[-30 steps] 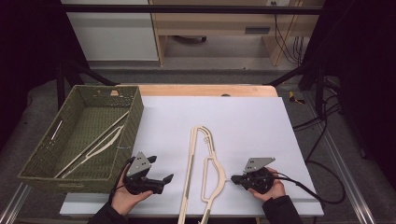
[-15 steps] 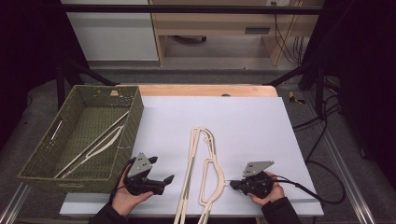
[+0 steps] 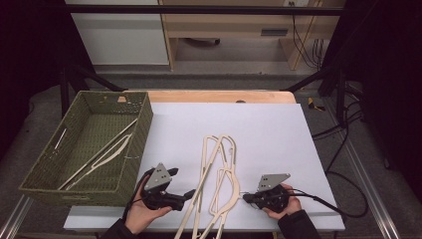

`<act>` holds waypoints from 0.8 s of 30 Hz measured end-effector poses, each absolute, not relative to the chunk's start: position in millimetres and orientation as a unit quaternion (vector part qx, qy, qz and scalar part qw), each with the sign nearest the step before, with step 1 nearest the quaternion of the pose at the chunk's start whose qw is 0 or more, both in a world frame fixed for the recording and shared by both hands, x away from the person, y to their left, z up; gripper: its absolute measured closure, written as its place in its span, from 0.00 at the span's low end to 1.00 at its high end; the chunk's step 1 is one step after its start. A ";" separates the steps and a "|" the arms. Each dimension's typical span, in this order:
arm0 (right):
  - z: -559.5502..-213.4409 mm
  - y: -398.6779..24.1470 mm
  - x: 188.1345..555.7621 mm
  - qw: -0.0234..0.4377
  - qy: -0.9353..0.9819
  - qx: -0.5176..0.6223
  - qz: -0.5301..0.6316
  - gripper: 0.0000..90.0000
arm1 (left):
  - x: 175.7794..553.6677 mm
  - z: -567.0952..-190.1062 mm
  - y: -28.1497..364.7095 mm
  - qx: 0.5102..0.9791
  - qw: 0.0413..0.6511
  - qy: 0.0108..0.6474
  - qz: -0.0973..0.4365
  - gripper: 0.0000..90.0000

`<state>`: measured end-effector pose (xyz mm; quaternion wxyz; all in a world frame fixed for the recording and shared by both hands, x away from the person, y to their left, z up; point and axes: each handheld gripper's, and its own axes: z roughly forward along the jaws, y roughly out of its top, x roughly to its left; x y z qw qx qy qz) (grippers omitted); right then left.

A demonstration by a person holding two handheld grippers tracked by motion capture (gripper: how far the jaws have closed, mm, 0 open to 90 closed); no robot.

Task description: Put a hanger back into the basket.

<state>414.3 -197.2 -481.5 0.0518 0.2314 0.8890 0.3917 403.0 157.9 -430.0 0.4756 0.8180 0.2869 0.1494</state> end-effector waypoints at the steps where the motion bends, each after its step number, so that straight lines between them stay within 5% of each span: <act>1: -481.5 -197.2 414.3 0.052 0.889 0.231 0.392 0.99 | 402.3 -428.7 152.8 0.820 0.474 0.283 0.148 0.12; 15: -447.1 -190.1 409.5 0.046 0.886 0.248 0.388 0.99 | 400.3 -430.3 63.4 0.869 0.432 0.212 0.118 0.19; 24: -432.9 -184.4 407.5 0.046 0.888 0.248 0.385 0.99 | 401.6 -450.5 30.9 0.901 0.375 0.198 0.089 0.38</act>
